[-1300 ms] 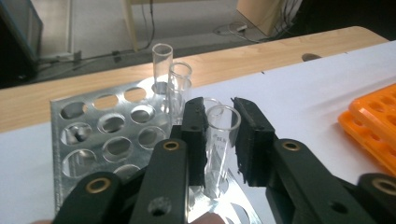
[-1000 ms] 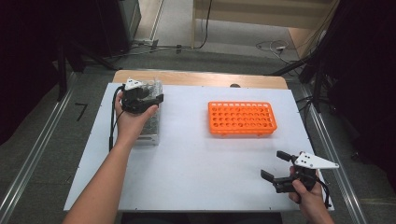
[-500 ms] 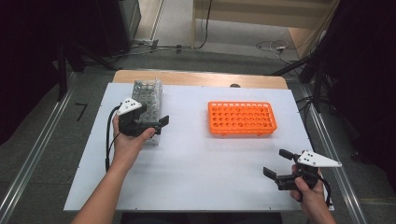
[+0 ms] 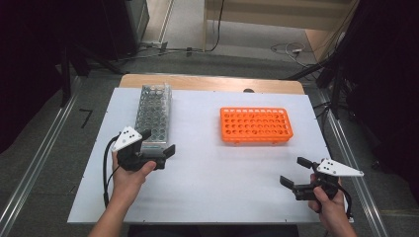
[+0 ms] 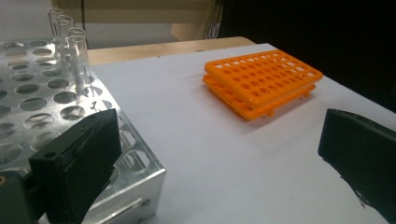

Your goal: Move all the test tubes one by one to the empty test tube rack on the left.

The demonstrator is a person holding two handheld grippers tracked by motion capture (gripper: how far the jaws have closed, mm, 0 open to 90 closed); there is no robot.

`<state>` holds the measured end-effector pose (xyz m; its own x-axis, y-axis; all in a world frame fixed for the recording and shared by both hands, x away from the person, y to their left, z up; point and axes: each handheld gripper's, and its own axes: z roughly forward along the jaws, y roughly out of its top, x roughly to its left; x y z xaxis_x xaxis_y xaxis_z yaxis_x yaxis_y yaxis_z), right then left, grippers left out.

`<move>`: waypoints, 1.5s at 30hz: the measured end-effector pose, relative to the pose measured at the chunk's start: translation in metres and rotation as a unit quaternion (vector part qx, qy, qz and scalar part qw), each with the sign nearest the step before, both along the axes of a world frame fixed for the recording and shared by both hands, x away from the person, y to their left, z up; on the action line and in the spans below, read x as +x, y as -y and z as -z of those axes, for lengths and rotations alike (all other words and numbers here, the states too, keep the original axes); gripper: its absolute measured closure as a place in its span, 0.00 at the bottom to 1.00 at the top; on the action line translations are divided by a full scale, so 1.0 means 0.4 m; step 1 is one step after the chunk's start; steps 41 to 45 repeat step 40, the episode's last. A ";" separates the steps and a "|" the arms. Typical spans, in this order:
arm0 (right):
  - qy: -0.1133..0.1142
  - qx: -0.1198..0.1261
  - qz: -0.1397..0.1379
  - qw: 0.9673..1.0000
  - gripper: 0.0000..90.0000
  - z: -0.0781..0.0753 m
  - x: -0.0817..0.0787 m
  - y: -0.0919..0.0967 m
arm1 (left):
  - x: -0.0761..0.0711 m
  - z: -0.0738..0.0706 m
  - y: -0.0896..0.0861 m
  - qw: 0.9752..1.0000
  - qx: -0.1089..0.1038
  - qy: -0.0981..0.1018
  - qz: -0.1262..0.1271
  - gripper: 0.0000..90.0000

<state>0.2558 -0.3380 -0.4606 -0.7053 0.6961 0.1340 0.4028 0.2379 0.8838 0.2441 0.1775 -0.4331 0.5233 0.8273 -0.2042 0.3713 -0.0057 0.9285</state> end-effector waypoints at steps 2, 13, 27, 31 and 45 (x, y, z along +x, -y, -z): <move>-0.002 0.000 0.002 1.000 0.00 0.000 0.000 0.002 | -0.021 0.006 -0.005 1.000 0.002 0.003 0.001 0.00; -0.002 -0.006 0.005 1.000 0.00 0.008 0.000 0.001 | -0.103 0.035 -0.048 0.999 0.002 0.026 0.022 0.00; -0.004 -0.016 0.021 1.000 0.00 0.022 0.004 0.011 | -0.117 0.064 -0.068 1.000 -0.004 0.014 0.020 0.00; -0.004 -0.015 0.022 1.000 0.00 0.021 0.001 0.012 | -0.116 0.064 -0.065 1.000 -0.003 0.012 0.017 0.00; -0.001 -0.014 0.023 1.000 0.00 0.019 0.001 0.012 | -0.115 0.065 -0.062 1.000 -0.001 0.009 0.012 0.00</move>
